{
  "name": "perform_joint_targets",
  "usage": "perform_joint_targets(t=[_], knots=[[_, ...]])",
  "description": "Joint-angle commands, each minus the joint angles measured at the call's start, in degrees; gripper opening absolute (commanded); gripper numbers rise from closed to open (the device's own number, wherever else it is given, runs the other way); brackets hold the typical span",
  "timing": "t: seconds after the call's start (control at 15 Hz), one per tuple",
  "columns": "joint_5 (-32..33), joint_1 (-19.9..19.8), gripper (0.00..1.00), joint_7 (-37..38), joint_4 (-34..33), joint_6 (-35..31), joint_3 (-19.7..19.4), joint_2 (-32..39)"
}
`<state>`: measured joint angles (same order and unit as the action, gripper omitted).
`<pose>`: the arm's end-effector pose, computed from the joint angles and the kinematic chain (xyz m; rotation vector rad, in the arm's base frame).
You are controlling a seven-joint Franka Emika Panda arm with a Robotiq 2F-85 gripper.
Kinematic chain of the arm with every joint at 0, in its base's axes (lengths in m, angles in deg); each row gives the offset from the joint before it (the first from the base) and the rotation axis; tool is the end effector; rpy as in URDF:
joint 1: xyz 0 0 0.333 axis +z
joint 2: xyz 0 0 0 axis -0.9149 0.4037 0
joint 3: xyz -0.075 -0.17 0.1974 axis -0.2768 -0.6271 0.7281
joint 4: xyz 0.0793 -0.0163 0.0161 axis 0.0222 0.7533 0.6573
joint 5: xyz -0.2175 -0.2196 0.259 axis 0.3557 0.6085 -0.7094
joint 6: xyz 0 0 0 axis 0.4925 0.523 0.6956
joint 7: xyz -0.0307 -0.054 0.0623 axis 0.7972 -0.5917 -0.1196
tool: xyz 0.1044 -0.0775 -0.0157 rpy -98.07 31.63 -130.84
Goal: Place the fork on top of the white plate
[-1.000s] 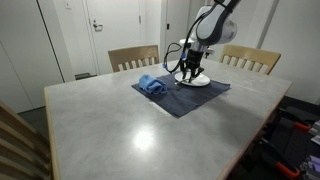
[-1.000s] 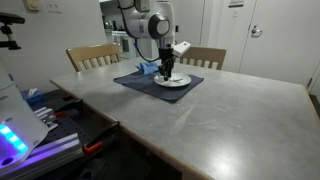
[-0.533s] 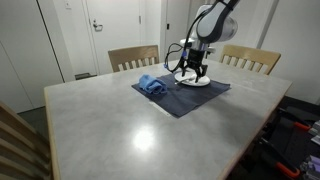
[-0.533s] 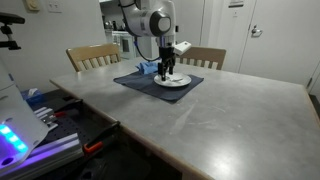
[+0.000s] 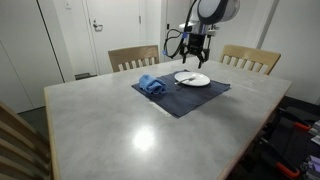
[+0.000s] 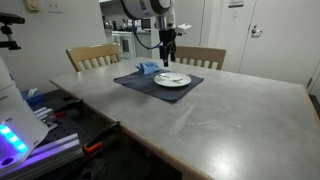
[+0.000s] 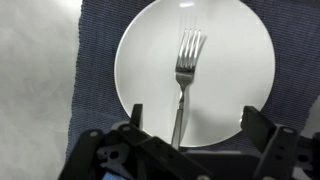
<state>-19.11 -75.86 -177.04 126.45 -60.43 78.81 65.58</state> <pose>0.5780 -0.0401 0.1615 1.8485 2.3775 0.0126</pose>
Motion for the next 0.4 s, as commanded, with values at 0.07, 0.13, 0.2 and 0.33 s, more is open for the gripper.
perform_joint_targets(t=[0.07,0.13,0.2,0.33], knots=[[3.54,3.52,1.0,1.7,0.17,5.93,-3.0,-5.25],[4.0,3.96,1.0,2.06,0.1,6.69,-3.33,-5.79],[4.25,4.28,1.0,2.15,0.12,7.37,-3.53,-6.35],[4.44,4.62,1.0,1.83,0.44,7.73,-3.64,-7.18]])
